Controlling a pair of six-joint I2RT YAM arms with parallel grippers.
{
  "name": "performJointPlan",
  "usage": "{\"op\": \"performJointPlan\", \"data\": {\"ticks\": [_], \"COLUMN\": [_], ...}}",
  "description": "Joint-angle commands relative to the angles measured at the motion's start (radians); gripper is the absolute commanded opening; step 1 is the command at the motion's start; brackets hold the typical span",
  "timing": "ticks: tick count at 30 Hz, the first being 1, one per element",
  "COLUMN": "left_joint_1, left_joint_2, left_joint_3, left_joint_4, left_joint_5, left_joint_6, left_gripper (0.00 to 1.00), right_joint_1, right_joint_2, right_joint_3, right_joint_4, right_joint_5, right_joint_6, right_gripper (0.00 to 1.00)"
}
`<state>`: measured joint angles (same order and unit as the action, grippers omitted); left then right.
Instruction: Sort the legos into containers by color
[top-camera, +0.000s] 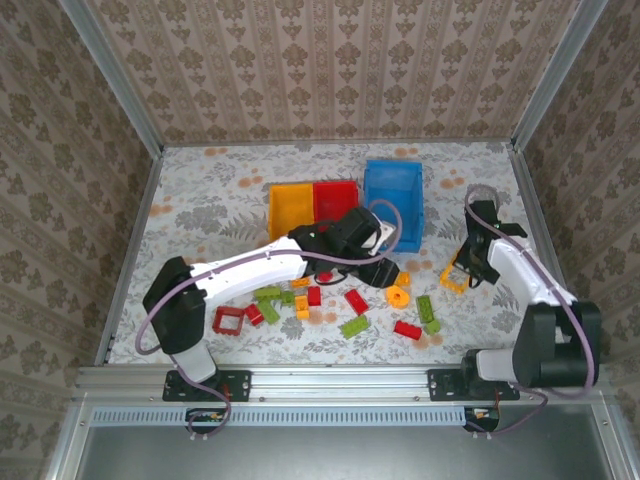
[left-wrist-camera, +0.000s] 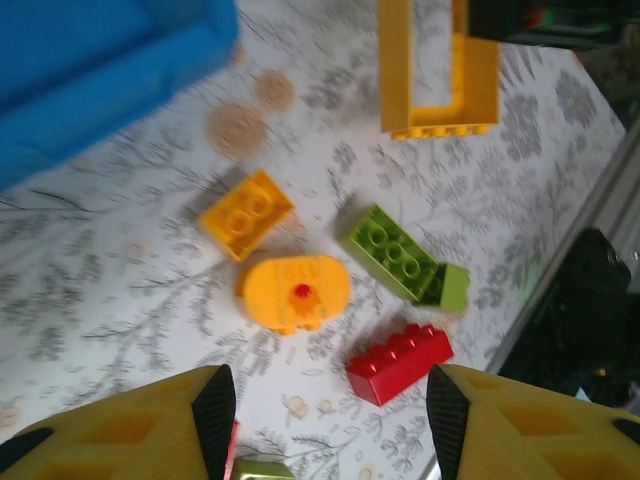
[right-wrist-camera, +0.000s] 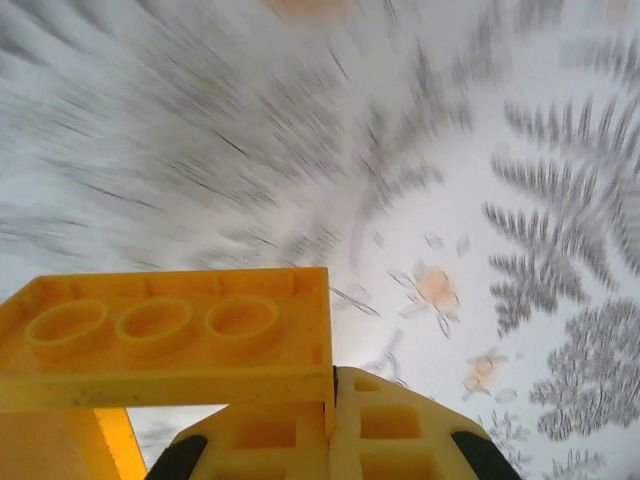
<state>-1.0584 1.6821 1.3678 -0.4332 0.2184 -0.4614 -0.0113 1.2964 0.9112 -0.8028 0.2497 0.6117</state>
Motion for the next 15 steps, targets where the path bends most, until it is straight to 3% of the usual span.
{"op": "performJointPlan", "data": {"ticks": [1, 7, 15], "left_joint_1": [0.061, 0.173, 0.239], "left_joint_2": [-0.124, -0.172, -0.005], "left_joint_3": [-0.009, 0.037, 0.259], "left_joint_4": [0.000, -0.045, -0.116], "left_joint_5": [-0.109, -0.163, -0.181], "left_joint_6": [-0.064, -0.125, -0.125], "left_gripper": [0.57, 0.57, 0.58], "right_joint_1": [0.115, 0.318, 0.314], "right_joint_2": [-0.054, 0.162, 0.603], "right_joint_3": [0.155, 0.448, 0.806], "right_joint_4": [0.009, 0.033, -0.036], "right_joint_5": [0.071, 0.052, -0.012], "right_joint_6": [-0.055, -0.118, -0.139], "right_gripper": [0.00, 0.00, 0.00]}}
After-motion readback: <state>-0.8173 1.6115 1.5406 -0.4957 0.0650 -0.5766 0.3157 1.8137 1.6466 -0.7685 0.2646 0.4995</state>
